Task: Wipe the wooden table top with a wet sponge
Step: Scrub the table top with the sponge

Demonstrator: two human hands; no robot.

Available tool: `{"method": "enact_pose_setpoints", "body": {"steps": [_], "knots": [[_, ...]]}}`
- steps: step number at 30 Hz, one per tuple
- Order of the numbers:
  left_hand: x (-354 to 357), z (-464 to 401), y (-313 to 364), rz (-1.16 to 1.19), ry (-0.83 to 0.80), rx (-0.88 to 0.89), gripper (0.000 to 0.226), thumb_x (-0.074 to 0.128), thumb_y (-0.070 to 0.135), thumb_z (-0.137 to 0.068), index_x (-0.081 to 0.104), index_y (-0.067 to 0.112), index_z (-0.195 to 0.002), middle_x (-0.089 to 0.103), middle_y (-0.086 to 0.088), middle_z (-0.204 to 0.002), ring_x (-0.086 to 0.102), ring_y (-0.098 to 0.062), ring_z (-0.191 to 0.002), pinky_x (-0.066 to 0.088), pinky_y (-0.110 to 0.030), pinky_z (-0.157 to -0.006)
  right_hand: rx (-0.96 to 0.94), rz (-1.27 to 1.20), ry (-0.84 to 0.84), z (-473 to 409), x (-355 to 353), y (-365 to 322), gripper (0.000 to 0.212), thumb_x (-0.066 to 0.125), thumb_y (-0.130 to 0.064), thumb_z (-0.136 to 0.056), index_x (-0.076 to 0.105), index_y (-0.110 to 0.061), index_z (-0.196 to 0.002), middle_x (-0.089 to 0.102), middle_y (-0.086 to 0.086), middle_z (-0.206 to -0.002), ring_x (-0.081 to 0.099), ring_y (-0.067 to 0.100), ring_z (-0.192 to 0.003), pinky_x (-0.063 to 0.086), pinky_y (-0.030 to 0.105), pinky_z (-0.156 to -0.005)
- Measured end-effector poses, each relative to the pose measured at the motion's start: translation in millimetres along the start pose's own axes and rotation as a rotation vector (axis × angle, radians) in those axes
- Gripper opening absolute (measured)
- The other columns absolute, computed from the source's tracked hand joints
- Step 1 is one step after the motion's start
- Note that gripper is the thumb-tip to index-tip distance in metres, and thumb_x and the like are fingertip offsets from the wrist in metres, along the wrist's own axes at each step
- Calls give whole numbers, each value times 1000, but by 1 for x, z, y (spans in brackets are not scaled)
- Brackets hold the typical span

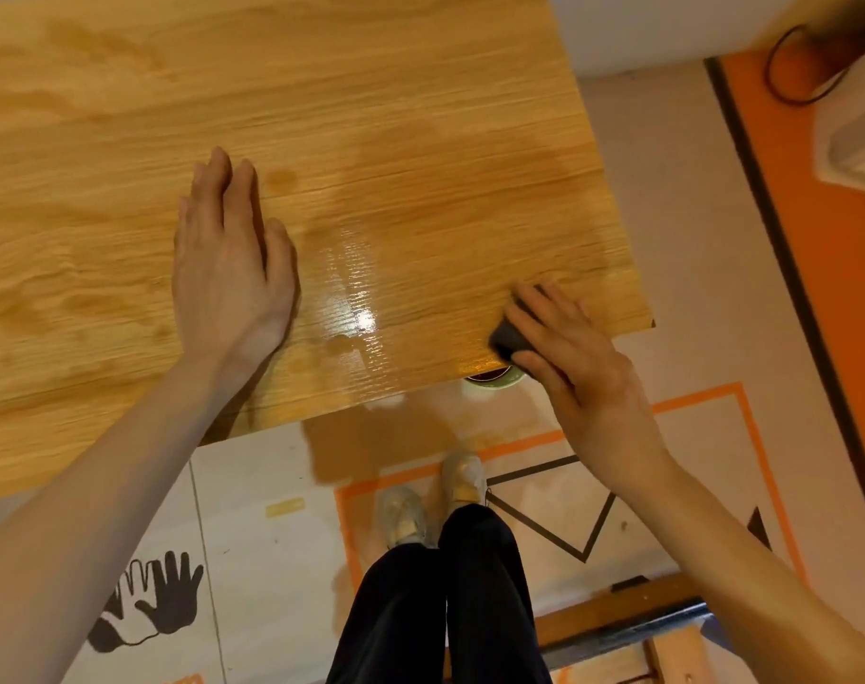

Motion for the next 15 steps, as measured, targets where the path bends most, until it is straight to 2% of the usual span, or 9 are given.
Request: {"method": "enact_pose_setpoints", "body": {"steps": [3,7,9,13,15], "knots": [[0,-1,-3,13,-1,-10,53,37,25,-106,36,3,-154,27,-17,-164,21,-34,-154,14,-46,-126,57,-72,19,-69,-9,17,40,51,-20,-98,52,-9,-137,43,7,-149,30,21,-144,19,46,-121],[0,-1,-4,27,-8,-15,52,38,25,-105,38,4,-153,28,-16,-164,22,-34,-153,17,-49,-125,124,-45,109,-139,-14,39,41,51,-22,-98,52,-9,-138,40,8,-151,30,23,-145,20,46,-120],[1,0,-3,30,-6,-12,52,38,25,-105,38,3,-152,29,-16,-163,23,-34,-153,19,-51,-125,119,-25,113,-118,-15,38,42,52,-23,-98,52,-10,-139,40,7,-151,30,21,-144,21,43,-120],[0,-1,-4,89,-5,-15,52,40,25,-104,40,4,-151,30,-16,-162,23,-33,-152,20,-52,-124,139,-11,150,-10,-24,32,41,55,-15,-98,51,-9,-139,41,5,-151,30,19,-145,22,45,-120],[-4,1,-4,113,-7,12,51,45,22,-103,41,5,-151,30,-16,-162,22,-33,-153,19,-55,-124,106,-15,126,7,-26,34,42,55,-13,-97,50,-9,-139,41,3,-150,29,17,-145,21,45,-121]]}}
Point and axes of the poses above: each hand's wrist, its own z-axis away from the middle knuckle, its own x-axis out of the palm, y = z × x, the point moved 5 cm from there along -z, towards the middle knuckle
